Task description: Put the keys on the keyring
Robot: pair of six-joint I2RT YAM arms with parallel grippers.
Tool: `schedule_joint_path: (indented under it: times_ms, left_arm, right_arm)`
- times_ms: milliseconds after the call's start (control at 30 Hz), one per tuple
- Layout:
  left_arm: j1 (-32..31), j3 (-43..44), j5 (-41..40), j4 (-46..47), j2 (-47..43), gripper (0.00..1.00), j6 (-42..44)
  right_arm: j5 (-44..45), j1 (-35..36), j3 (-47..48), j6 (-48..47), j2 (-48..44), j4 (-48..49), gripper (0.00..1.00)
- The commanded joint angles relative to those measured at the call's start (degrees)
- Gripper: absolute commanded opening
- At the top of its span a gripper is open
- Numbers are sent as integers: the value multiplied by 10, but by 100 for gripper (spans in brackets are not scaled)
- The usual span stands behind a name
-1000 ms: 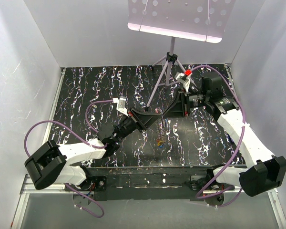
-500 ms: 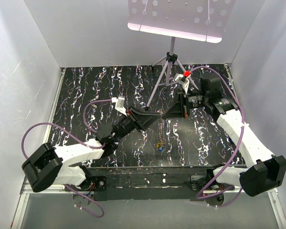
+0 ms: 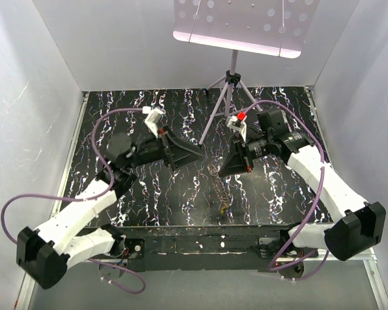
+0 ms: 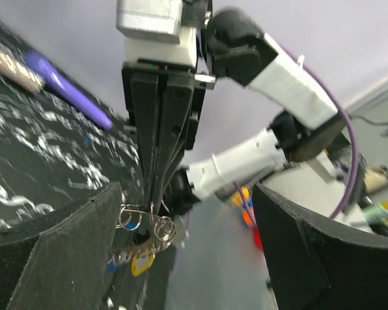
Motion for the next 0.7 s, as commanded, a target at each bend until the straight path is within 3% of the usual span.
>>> schedule_joint_path:
  times_ms: [0, 433, 667]
  left_arm:
    - [4, 77, 171, -174, 66, 80, 36]
    - [-32, 181, 230, -285, 176, 49, 87]
    - [-50, 231, 207, -397, 215, 44, 156]
  right_arm:
    - [-9, 16, 41, -81, 14, -74, 1]
    - [-4, 19, 46, -82, 32, -78, 1]
    - [-4, 19, 45, -79, 31, -76, 1]
